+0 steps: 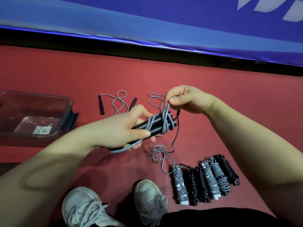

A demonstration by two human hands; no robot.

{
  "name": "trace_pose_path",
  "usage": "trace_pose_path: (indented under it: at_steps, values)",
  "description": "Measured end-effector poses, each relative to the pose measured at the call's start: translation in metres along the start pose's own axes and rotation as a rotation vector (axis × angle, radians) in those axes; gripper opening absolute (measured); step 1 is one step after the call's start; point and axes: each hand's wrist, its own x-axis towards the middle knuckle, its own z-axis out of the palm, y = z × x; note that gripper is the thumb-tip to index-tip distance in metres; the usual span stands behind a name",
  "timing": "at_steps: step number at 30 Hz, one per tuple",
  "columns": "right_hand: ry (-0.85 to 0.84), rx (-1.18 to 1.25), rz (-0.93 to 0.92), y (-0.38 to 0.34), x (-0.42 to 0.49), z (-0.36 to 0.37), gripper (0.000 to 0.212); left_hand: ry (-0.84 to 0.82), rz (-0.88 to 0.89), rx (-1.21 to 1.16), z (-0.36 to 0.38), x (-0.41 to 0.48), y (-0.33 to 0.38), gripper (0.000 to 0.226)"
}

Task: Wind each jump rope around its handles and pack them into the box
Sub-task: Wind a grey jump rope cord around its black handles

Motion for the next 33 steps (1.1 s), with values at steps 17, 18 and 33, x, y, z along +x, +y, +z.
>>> trace_pose_path:
  at_steps: [17,18,33]
  values:
    - [-0.140,0.154,0.226,0.026,0.011,0.023,0.039,0.043,0.207,-0.187,0.004,-0.006,0.001,0.065]
    - [-0.091,0.144,0.208,0.027,0.012,0.025,0.031,0.063,0.207,-0.225,0.004,-0.007,0.001,0.064]
    - [0.641,-0.741,0.175,0.022,0.040,-0.023,0.018,0.501,0.105,-0.509,-0.042,0.012,0.046,0.046]
